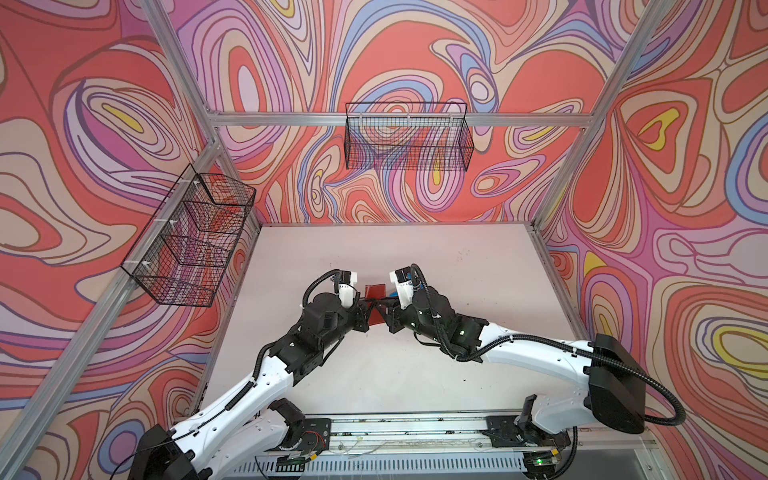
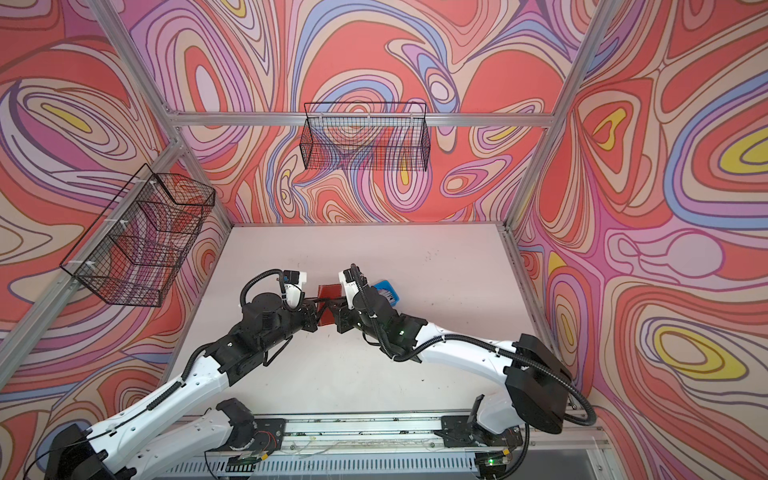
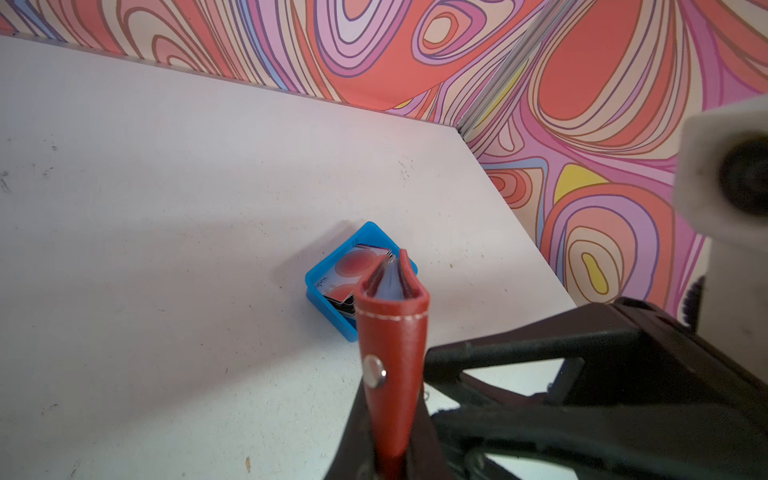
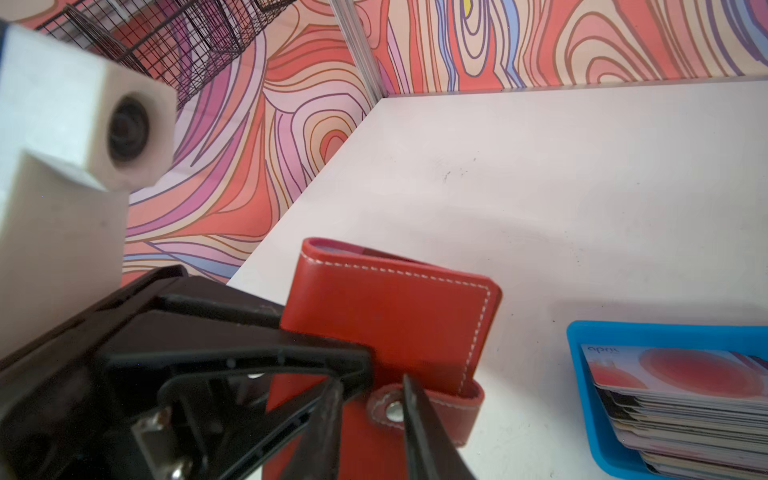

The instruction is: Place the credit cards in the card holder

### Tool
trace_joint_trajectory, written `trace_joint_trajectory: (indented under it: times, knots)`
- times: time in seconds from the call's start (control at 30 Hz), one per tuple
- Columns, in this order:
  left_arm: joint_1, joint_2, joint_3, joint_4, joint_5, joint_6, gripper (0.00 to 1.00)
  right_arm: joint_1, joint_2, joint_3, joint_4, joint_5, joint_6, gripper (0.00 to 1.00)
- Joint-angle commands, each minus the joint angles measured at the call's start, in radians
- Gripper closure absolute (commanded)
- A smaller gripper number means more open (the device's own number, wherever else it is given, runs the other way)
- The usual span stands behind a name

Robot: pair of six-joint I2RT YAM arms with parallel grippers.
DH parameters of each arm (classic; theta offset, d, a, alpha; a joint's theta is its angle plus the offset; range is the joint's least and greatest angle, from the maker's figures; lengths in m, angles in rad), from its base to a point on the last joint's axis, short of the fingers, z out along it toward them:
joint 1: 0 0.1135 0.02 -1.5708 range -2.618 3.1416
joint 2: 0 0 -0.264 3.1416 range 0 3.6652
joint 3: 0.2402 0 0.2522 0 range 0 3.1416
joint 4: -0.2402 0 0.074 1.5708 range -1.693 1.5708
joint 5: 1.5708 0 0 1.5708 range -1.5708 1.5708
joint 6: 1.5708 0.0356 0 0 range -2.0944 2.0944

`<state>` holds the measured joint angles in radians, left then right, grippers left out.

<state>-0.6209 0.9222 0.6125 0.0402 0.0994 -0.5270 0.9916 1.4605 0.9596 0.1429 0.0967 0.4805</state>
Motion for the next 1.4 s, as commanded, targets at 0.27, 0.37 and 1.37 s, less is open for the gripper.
trace_joint_trajectory:
  times: [0.27,0.37,1.37]
  knots:
    - [-0.013,-0.046,0.015,0.026,-0.007,0.001,1.00,0.006,0.057,0.033,-0.065,0.050,0.015,0.83]
    - [-0.013,-0.060,0.007,0.026,-0.024,-0.001,1.00,0.006,0.049,0.029,-0.063,0.059,0.016,0.83]
    - [-0.013,-0.059,0.005,0.024,-0.035,-0.003,1.00,0.007,0.048,0.028,-0.059,0.051,0.019,1.00]
